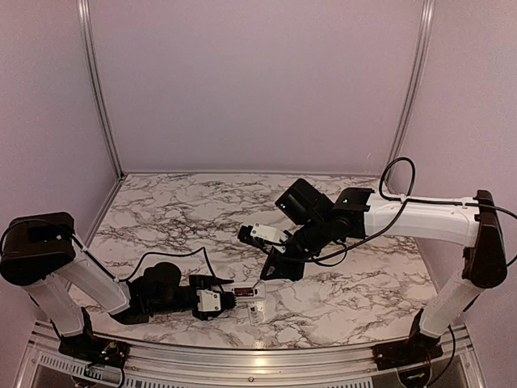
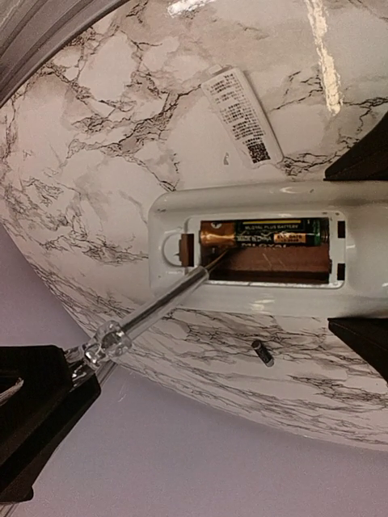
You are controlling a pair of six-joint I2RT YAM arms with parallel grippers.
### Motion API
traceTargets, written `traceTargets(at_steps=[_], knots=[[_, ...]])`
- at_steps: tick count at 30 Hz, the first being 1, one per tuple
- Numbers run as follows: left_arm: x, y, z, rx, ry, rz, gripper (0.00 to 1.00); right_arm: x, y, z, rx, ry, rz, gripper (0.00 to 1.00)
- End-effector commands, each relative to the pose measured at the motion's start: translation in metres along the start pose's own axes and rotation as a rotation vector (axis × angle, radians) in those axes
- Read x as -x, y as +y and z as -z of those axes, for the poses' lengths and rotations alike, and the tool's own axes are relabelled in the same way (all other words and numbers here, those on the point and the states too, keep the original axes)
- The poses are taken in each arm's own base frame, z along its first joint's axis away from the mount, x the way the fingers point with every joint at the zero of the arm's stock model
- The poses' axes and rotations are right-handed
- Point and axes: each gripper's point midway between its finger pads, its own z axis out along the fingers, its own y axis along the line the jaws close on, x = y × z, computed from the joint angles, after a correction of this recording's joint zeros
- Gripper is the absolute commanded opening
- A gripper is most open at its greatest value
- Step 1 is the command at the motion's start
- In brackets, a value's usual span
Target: Unload the batteries from the remote control
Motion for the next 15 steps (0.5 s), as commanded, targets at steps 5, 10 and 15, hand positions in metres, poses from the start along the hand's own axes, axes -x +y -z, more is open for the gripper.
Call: traceTargets(at_steps=[5,10,15], knots=[[0.027,0.026,0.002,0.095,-0.086,0.013,0.0,-0.003,0.004,0.004,0.003,0.005,-0.022,0.0],[0.026,0.025,0.0,0.092,-0.083,0.013,0.0,-0.001,-0.002,0.008,-0.043,-0.004,-0.048,0.0],[0.027,0.026,0.001,0.094,-0.085,0.014,0.0,0.003,0.0,0.006,-0.022,-0.021,-0.053,0.0]])
